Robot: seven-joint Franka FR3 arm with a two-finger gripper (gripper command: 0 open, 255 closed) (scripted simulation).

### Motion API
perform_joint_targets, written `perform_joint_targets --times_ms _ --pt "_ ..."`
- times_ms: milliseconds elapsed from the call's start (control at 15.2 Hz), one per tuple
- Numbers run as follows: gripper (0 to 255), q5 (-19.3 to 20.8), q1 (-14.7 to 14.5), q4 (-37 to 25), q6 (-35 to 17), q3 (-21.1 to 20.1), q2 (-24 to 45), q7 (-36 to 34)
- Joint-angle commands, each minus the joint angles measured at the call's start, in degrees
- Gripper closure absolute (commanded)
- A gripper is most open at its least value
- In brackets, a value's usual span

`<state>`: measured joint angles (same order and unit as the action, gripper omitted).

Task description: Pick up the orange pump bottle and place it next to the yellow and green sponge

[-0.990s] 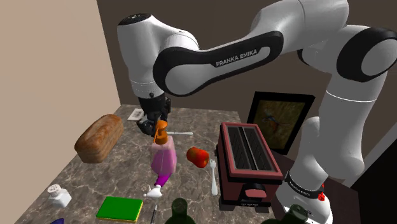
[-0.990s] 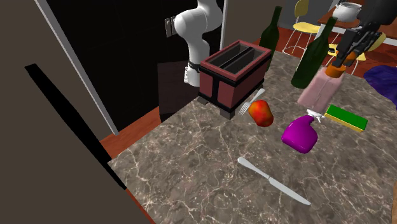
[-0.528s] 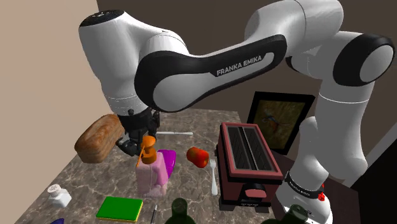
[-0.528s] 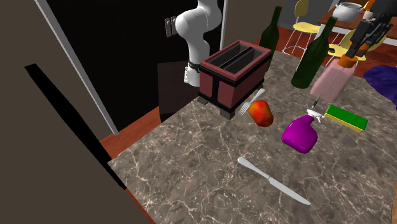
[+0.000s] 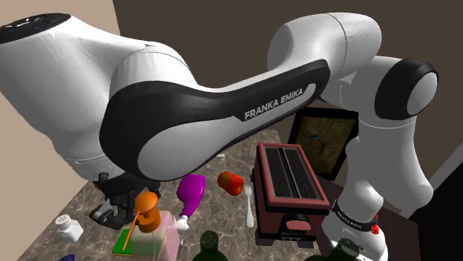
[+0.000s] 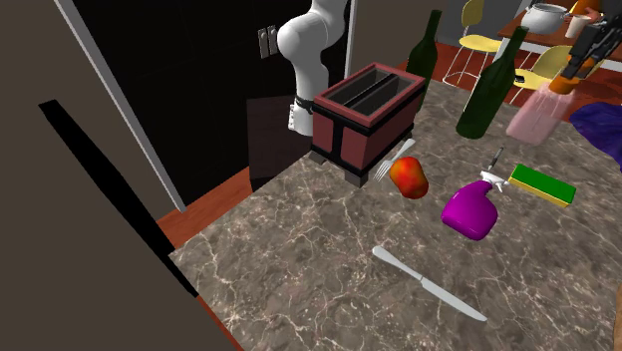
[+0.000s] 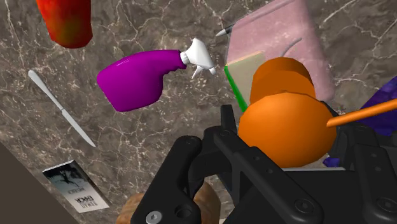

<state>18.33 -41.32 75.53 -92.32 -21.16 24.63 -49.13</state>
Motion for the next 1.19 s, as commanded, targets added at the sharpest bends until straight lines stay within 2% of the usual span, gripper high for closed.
perform_joint_targets --times_ms 0,198,264,1122 --pt "255 1.0 -2.8 -6.0 3.0 -0.3 3.6 -2.0" --pt "255 2.7 -7.6 -16.4 7.5 -0.3 10.2 -4.2" --pt "255 2.8 -7.9 -17.3 7.8 -0.3 10.7 -4.3" --pt "255 2.7 -5.9 -5.1 -2.8 -0.3 9.4 -6.5"
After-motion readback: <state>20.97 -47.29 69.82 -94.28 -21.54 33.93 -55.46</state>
